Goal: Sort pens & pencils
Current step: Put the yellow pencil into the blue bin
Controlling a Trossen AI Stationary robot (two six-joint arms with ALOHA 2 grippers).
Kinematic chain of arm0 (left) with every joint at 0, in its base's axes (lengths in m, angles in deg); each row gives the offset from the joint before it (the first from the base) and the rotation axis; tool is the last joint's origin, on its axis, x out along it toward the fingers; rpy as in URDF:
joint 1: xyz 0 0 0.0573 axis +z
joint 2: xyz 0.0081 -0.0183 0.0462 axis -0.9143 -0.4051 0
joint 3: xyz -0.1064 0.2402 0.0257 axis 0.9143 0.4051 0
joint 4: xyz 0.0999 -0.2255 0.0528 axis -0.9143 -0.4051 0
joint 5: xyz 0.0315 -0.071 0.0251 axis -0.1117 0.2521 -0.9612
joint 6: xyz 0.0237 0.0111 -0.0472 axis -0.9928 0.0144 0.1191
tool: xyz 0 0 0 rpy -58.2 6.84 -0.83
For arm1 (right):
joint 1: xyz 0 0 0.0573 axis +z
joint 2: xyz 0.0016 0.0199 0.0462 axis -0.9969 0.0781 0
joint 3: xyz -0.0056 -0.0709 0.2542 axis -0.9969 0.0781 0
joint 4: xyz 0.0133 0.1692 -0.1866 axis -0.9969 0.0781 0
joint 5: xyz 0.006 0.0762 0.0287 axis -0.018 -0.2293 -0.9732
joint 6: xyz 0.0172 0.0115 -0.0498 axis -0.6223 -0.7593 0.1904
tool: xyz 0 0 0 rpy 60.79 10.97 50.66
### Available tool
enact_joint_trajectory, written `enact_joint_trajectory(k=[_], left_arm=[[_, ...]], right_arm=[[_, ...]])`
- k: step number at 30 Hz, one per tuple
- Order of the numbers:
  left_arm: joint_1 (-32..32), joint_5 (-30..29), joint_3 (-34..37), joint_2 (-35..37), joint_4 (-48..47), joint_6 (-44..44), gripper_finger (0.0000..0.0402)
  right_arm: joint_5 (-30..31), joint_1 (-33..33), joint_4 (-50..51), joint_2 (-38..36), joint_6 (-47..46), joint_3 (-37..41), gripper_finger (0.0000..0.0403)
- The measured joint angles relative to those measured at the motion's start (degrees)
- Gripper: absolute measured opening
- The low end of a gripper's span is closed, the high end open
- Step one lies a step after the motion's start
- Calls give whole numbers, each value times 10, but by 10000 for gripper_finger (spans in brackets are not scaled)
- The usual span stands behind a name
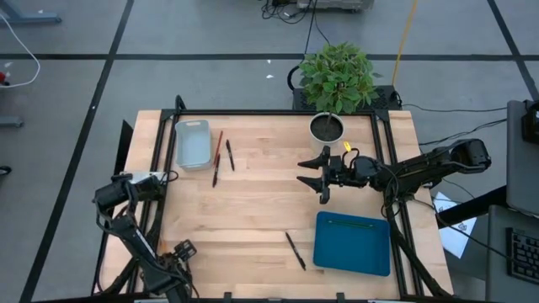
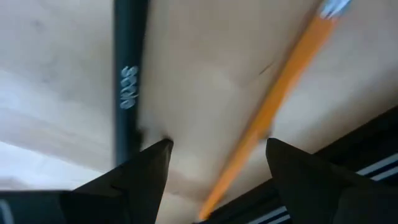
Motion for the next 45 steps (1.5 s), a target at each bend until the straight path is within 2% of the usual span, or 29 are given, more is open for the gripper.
enact_joint_trajectory(k=[4,14,17,23,33,45], left_arm=[[16,-33,4,-1,-11,-48,275],[61,-86,5,-3,-24,-99,276],[76,-87,5,-3,-24,-95,276],[85,-52,6,-3,-22,-75,264],[58,-42,5,-3,-20,-87,198],[48,-25,5,-3,-20,-120,73]], right_arm=[[0,0,0,0,0,0,215],[0,0,3,0,0,0,215],[0,0,5,0,0,0,215],[0,0,28,0,-1,0,215],[0,0,34,0,-1,0,215],[0,0,34,0,-15,0,215]])
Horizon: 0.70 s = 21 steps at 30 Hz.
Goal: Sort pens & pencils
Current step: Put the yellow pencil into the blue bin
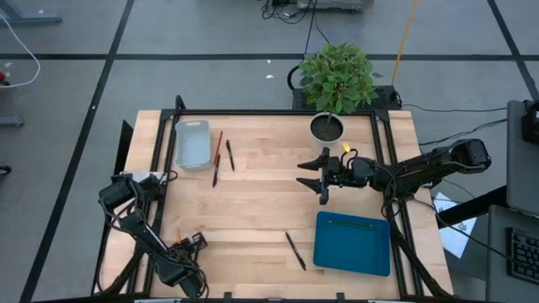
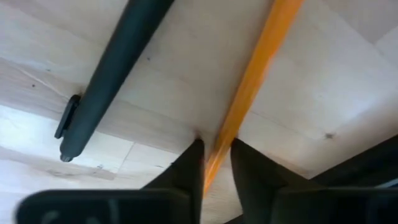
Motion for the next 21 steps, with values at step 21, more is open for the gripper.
enact_joint_trajectory(k=[21], left_arm=[[70,-54,-4,86,-2,131,0]], right_arm=[[0,0,3,0,1,0,215]])
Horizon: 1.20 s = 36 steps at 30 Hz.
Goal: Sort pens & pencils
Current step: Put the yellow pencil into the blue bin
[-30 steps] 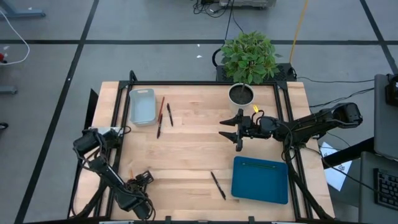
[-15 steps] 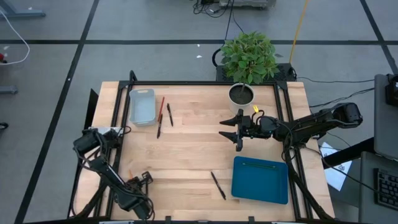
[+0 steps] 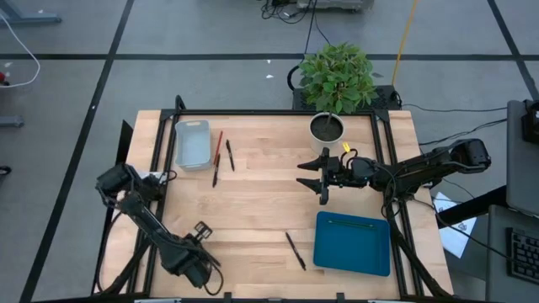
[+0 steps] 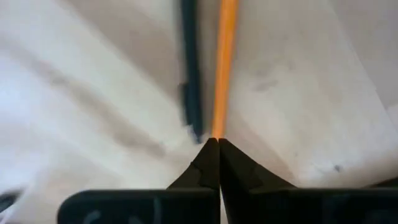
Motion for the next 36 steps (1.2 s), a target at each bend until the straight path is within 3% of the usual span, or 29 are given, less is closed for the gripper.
enact_joint_trajectory(k=[5,9,14,26,32,36], left_arm=[[16,-49,0,48,-9,29,0],[26,-52,0,73,-9,48,0],[30,-23,8,77,12,94,12],[1,61,123,77,31,112,80],[-6,52,161,77,33,90,73],[-6,58,169,77,37,88,38]], right_arm=[[0,0,1,0,0,0,215],[0,0,2,0,0,0,215],[0,0,9,0,0,0,215],[0,0,16,0,0,0,215],[0,0,17,0,0,0,215],[0,0,17,0,0,0,215]])
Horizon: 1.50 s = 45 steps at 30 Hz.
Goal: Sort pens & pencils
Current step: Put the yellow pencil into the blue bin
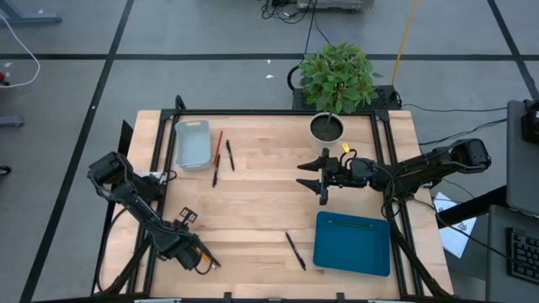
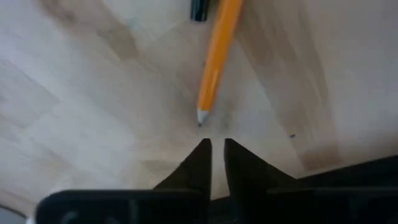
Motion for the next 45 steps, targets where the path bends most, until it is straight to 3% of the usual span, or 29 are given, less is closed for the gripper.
enact_joint_trajectory(k=[3,14,28,45], left_arm=[[0,-2,-3,0,4,-4,7],[0,-39,-3,0,1,-4,2],[0,-37,-4,1,53,9,2],[0,-74,-5,2,101,225,2]], right_arm=[[0,0,0,0,0,0,215],[0,0,0,0,0,0,215],[0,0,1,0,0,0,215],[-1,22,10,34,-60,0,215]])
